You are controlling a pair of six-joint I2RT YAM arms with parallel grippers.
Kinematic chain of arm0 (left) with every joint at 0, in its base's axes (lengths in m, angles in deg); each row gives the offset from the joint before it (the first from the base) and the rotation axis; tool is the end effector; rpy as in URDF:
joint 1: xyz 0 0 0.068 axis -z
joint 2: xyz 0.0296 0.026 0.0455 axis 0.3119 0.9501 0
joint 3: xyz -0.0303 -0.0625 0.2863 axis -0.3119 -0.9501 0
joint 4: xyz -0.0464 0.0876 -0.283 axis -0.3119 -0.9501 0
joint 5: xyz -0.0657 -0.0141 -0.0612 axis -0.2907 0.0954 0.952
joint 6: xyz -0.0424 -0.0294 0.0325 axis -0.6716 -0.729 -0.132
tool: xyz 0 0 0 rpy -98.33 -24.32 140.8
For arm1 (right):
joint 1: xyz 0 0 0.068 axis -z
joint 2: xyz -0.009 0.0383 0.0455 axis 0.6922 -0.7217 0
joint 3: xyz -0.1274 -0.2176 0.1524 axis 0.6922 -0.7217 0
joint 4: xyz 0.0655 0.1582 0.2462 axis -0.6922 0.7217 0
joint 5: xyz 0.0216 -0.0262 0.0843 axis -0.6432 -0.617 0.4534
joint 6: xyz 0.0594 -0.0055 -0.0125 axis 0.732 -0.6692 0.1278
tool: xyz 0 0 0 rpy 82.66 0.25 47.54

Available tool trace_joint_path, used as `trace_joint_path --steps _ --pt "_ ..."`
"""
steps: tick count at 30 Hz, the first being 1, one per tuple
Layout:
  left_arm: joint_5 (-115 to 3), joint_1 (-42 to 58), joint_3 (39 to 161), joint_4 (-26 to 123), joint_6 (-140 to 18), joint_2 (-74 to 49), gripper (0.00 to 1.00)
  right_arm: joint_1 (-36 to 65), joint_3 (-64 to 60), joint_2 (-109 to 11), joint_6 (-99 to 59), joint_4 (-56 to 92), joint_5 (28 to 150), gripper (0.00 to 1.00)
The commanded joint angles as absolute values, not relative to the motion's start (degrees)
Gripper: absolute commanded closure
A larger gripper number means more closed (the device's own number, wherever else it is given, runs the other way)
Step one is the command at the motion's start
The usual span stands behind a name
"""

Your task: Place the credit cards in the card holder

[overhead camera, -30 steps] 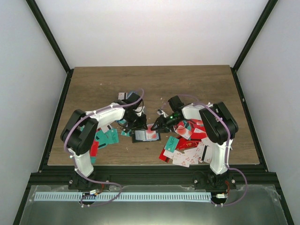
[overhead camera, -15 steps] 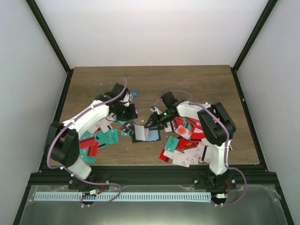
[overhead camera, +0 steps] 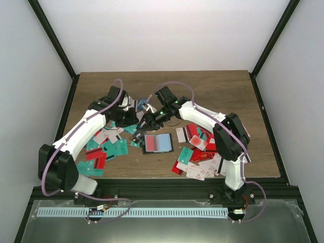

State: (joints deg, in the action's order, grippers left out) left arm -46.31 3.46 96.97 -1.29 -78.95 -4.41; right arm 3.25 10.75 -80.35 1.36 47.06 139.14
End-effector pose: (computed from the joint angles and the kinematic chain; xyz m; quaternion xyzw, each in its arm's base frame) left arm 0.3064 -0.1368 0.2804 -0.0292 0.9587 -0.2409 0.1485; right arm 0.3348 0.3370 0.2378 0.2379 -0.8127 -0.5310 0.0321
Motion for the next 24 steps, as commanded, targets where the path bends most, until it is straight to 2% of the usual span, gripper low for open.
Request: trace_joint_path --steps 1,7,12,19,24 --pt "-45.51 3.52 98.18 -2.33 -77.64 -6.16 0.85 4.0 10.29 -75.6 -0.49 54.12 129.61 0.61" --pt "-41.12 6.72 96.03 1.48 -76.69 -5.91 0.84 7.93 -3.23 -63.51 1.59 54.44 118.01 0.6" --pt "-39.22 13.9 96.66 6.05 -77.08 -1.76 0.82 15.47 -18.24 -51.12 5.68 53.69 112.37 0.58" --pt "-36.19 21.97 103.8 12.24 -79.06 11.26 0.82 28.17 -34.37 -37.79 11.25 50.86 112.82 0.44" --pt "-34.55 24.59 111.63 14.06 -79.61 21.37 0.81 37.01 -42.04 -34.95 11.24 48.2 117.91 0.4"
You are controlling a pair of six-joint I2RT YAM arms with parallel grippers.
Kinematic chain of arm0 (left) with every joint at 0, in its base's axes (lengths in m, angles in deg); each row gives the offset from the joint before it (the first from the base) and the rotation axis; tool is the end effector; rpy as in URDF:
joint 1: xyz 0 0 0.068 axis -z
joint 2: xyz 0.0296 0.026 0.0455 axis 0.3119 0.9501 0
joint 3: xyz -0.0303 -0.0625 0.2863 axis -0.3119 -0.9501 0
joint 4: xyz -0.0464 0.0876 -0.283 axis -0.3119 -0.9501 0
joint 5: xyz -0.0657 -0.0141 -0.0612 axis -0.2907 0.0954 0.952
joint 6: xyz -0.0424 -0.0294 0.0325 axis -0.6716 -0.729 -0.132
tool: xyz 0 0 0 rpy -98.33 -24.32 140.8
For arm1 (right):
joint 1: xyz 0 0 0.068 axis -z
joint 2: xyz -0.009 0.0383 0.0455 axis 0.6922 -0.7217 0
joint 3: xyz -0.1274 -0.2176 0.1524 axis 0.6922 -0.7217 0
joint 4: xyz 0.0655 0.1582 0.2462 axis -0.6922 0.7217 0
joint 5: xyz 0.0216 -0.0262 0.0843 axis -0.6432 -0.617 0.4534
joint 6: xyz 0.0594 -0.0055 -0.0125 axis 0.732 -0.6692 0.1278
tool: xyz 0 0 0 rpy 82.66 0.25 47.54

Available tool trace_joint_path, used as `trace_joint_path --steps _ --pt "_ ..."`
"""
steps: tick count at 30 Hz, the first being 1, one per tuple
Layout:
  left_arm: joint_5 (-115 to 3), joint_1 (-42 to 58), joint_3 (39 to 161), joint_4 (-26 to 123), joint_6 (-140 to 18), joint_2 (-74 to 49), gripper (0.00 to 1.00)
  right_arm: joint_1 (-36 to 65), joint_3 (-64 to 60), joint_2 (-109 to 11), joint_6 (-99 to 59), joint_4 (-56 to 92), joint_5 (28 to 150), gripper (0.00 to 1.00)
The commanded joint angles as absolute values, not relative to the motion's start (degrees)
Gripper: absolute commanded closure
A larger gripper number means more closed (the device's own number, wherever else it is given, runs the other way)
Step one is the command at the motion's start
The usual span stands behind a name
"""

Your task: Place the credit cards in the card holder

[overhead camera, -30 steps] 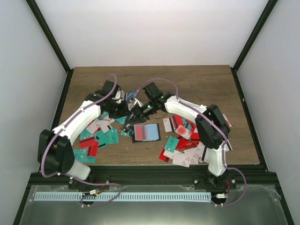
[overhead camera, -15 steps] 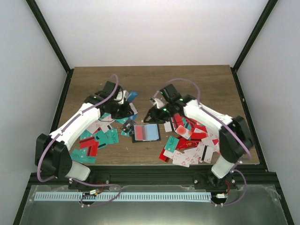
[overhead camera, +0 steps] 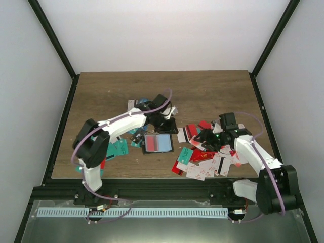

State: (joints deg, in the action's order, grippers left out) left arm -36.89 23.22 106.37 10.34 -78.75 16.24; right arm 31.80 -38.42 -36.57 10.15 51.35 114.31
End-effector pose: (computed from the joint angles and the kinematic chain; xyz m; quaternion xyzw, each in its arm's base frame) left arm 0.3075 -0.2992 0.2195 0.1557 0.9307 -0.3257 0.0595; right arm 0.2344 0.0749 0.1924 0.1398 0.9257 0.3402 0.0882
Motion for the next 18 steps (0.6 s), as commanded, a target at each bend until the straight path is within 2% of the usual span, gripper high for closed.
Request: trace_joint_path --steps 1,8,18 --pt "-34.12 24.82 112.96 14.52 -79.87 23.17 0.81 38.23 -43.55 -34.85 11.38 47.0 119.47 0.4" --pt "-31.05 25.45 122.83 16.49 -81.09 34.41 0.8 44.13 -52.21 -34.01 15.18 38.12 127.43 0.37" --pt "-26.92 26.57 136.67 15.84 -81.32 47.06 0.78 46.03 -55.64 -37.38 17.81 30.5 127.72 0.37"
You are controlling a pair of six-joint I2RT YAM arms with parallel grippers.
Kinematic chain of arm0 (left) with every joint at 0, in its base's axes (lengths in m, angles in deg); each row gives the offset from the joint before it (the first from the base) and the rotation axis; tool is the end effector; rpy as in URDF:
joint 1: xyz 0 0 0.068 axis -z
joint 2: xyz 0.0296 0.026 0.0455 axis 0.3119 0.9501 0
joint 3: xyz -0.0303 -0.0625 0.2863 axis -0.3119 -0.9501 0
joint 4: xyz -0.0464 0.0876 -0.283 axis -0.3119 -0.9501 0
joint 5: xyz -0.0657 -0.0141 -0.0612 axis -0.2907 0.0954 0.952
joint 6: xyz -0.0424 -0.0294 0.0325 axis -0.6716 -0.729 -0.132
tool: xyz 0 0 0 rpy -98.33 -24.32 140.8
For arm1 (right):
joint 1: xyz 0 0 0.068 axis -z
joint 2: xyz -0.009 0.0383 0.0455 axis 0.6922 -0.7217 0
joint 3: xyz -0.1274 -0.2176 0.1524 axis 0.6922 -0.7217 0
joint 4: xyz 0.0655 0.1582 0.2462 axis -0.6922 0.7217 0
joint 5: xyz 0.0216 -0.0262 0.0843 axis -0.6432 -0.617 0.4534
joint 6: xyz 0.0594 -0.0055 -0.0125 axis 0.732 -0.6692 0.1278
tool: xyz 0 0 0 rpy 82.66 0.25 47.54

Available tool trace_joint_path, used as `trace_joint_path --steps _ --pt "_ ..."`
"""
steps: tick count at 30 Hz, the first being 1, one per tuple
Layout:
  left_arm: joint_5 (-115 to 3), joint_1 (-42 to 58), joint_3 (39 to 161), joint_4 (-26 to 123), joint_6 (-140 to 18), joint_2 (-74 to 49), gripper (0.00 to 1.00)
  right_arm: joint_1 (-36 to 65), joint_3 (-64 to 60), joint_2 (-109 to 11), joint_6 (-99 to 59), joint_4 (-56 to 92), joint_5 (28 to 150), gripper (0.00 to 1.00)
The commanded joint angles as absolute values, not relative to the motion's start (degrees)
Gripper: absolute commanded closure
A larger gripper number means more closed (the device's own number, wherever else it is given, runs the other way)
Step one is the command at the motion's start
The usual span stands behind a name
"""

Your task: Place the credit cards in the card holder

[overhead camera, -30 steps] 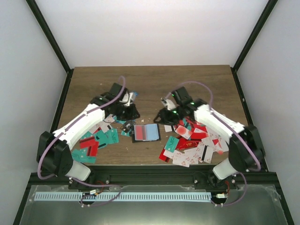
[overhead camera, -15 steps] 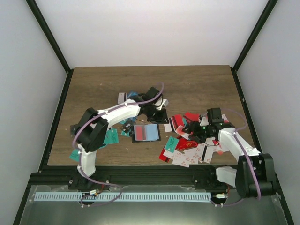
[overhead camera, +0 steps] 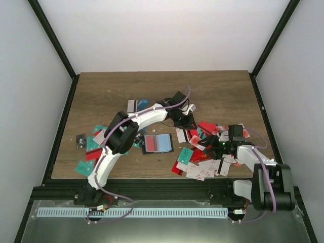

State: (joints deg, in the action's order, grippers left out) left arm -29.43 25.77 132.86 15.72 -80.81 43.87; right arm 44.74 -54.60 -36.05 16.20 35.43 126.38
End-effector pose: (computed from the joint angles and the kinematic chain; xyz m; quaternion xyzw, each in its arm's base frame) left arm 0.3802 -0.4029 0.1561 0.1827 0.9010 -0.3918 0.0345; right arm 0.2067 0.0287 0.1251 0.2556 0.8671 0.4221 0.0682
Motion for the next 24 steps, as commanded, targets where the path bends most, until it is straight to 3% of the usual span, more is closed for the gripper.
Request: trace_joint_path --steps 1,24 --pt "-26.66 26.58 137.44 15.82 -81.49 47.81 0.78 46.19 -56.02 -37.97 17.9 29.88 127.91 0.37" --pt "-26.12 28.24 138.57 10.06 -76.61 53.06 0.78 46.7 -58.23 -43.51 17.89 23.2 128.63 0.4"
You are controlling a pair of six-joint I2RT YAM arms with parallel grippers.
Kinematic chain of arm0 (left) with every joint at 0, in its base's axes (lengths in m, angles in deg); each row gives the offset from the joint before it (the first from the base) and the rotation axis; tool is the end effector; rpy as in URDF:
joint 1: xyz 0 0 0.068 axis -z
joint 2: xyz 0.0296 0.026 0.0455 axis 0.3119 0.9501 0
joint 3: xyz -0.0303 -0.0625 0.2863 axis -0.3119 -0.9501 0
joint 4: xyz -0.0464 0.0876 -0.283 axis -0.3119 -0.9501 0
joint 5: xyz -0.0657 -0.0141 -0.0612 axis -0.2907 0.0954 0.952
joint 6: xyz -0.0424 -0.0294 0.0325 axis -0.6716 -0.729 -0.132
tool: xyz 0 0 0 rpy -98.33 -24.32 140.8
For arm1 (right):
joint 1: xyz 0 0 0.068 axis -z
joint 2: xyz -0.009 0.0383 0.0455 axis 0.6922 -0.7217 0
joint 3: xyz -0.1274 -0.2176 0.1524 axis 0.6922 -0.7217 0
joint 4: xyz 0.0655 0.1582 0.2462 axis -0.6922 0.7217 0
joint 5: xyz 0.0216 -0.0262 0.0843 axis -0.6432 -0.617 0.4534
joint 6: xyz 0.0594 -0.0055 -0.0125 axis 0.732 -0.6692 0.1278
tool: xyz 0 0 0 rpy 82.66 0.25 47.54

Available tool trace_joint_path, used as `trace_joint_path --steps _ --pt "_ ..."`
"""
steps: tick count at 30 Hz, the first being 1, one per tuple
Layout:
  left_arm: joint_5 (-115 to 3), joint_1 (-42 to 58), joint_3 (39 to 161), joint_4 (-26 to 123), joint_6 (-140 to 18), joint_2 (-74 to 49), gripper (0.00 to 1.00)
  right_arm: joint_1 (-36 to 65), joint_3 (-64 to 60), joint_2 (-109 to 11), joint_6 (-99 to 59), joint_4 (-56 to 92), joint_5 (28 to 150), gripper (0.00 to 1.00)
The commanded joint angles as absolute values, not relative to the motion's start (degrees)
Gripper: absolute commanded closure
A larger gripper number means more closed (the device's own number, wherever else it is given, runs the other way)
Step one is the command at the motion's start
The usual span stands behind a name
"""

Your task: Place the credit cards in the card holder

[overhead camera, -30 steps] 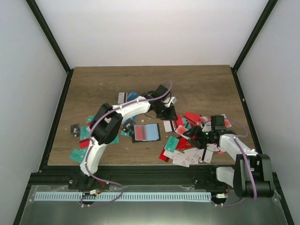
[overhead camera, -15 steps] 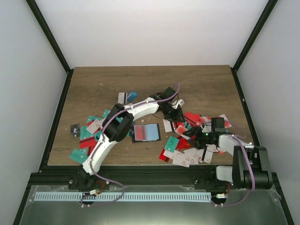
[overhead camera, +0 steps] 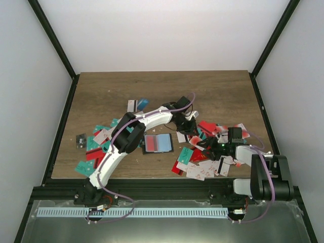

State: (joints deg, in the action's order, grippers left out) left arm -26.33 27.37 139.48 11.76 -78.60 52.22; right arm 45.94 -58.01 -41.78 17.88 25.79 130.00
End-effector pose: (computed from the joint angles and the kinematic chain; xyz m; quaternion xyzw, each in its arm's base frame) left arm 0.3787 -0.4262 0.1134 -0.2047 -0.8995 0.3855 0.0188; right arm 0.2059 0.0264 0.0999 0.2643 0.8518 0.4486 0.0572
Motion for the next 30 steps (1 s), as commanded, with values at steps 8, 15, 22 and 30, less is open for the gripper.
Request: trace_joint_path --steps 8,15,22,30 --pt "-26.15 29.27 138.31 8.56 -74.93 53.24 0.79 46.8 -58.25 -44.82 17.87 21.52 128.25 0.46" --pt "-26.07 29.72 137.14 8.96 -74.97 52.34 0.79 46.8 -58.36 -44.93 17.43 21.78 128.09 0.66" --pt "-25.97 29.9 135.92 9.82 -75.58 50.67 0.79 46.8 -58.32 -45.21 16.99 22.24 128.26 0.88" --pt "-27.33 29.15 136.16 10.82 -77.44 46.3 0.78 46.8 -57.23 -42.99 16.53 25.1 130.57 0.99"
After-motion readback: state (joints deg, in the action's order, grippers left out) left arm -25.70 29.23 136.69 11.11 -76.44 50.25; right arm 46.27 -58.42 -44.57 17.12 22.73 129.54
